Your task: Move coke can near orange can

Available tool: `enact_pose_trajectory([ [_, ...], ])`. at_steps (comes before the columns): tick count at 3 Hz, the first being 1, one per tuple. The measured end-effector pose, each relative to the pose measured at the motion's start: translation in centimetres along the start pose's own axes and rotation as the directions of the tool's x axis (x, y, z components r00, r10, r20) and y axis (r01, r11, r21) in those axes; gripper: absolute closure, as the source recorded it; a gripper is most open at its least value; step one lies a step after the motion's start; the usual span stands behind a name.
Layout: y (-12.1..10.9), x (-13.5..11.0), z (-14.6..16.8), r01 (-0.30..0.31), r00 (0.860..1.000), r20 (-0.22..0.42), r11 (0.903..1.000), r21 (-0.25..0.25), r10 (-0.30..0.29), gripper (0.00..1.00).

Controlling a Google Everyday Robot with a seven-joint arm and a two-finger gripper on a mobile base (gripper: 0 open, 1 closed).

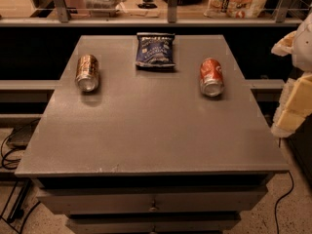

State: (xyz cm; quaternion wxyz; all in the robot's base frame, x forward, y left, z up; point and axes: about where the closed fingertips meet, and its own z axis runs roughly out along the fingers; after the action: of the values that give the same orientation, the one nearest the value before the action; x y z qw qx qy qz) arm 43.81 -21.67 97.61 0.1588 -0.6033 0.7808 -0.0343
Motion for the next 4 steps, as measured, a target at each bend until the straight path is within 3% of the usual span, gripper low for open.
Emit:
enact_pose_trajectory([
  [1, -0.2, 0.0, -0.1, -0.008, 1.000, 0.009, 0.9999, 0.008, 0.008, 0.00],
  [2, -1.0, 0.0, 0.0, -0.046, 0.994, 0.102, 0.9988, 0.014, 0.044, 0.00],
  [3, -3.1, 0.6, 1.6, -0.169, 0.942, 0.298, 0.9855, 0.015, 0.157, 0.00],
  [4, -4.6, -0.6, 0.5, -0.230, 0.894, 0.406, 0.9721, 0.047, 0.192, 0.00],
])
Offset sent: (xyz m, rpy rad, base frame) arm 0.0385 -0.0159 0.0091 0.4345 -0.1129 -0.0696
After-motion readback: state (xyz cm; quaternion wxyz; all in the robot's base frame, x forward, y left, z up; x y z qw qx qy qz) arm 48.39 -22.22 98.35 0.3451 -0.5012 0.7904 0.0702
